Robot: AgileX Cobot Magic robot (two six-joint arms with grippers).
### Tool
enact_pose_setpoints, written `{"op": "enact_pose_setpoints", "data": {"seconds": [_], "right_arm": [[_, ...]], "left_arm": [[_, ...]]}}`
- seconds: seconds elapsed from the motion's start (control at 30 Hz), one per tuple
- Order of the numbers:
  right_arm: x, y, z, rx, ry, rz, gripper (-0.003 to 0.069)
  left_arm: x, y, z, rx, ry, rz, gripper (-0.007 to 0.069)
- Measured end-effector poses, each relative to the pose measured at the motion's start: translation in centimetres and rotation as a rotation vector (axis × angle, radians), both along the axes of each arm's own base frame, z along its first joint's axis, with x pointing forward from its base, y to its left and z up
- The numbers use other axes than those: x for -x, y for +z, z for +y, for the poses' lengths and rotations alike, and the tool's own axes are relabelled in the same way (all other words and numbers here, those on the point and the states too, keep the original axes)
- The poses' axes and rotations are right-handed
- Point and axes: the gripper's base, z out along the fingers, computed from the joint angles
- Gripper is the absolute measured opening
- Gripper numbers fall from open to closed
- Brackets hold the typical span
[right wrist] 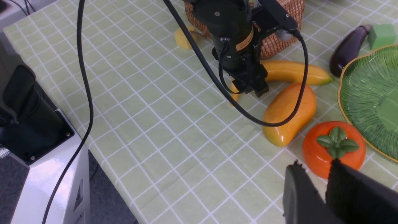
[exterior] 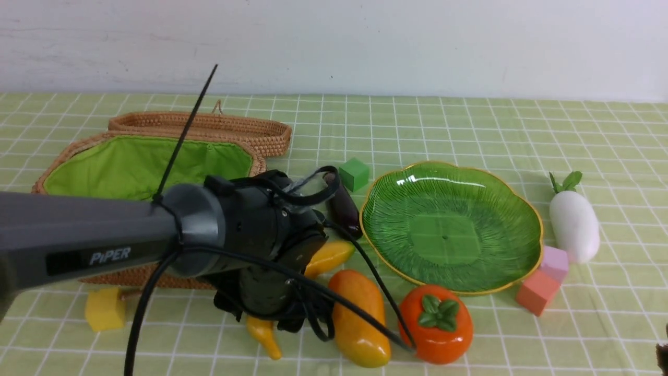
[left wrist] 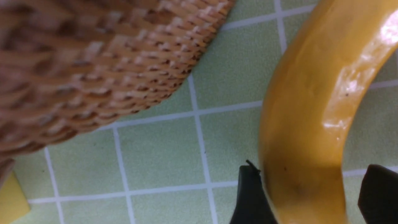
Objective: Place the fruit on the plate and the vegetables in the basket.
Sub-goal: Use the left arm to grab a banana and put it into the right plate
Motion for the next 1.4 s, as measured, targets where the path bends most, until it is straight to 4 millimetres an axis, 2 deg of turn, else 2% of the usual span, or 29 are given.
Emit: {"op": "enact_pose_setpoints", "data": {"seconds": [0.13, 0.23, 0.53, 0.7, 0.8, 0.83, 0.87, 0.97, 1.1, 1.23, 1.27, 1.4], "right_arm": [[0.0, 0.0, 0.0, 0.0, 0.003, 0.003, 0.015], [0.1, -0.1, 0.0, 0.0, 0.011, 0.011, 0.0157], [0.4, -0.2, 0.1, 0.009, 0.032, 0.034, 0.0158], [0.4, -0.2, 0.1, 0.011, 0.035, 0.038, 0.0158], [0.4, -0.2, 0.1, 0.011, 0.035, 0.038, 0.0158], [0.4, -0.2, 0.1, 0.011, 0.035, 0.038, 0.0158], [0.4, -0.2, 0.1, 0.011, 0.035, 0.038, 0.016], [0.4, -0.2, 0.1, 0.011, 0.034, 0.037, 0.016], [0.0, 0.1, 0.1, -0.015, -0.001, -0.004, 0.016], [-0.6, 0.7, -0.1, -0.055, -0.057, -0.068, 0.0146], [-0.7, 0.7, -0.1, -0.057, -0.06, -0.071, 0.0144], [-1.1, 1.3, -0.3, -0.091, -0.109, -0.127, 0.0075]], "left_arm": [[-0.2, -1.1, -0.2, -0.007, -0.001, 0.017, 0.0386], [-0.3, -1.1, -0.3, -0.002, -0.002, 0.014, 0.0309], [-0.3, -0.5, -0.3, 0.007, 0.0, 0.006, 0.0299], [0.1, 1.9, 0.1, 0.045, 0.019, -0.039, 0.0299], [0.6, 4.6, 0.6, 0.094, 0.042, -0.092, 0.0299], [0.7, 4.9, 0.7, 0.102, 0.045, -0.1, 0.0299], [1.1, 6.6, 1.0, 0.135, 0.048, -0.136, 0.0298], [1.5, 8.2, 1.4, 0.169, 0.049, -0.173, 0.0298], [3.1, 12.6, 2.6, 0.251, 0.029, -0.27, 0.0298], [4.1, 15.0, 3.1, 0.275, -0.067, -0.318, 0.0298], [4.1, 15.1, 3.1, 0.276, -0.065, -0.316, 0.0298], [4.0, 16.8, 2.7, 0.284, -0.152, -0.35, 0.0298]]}}
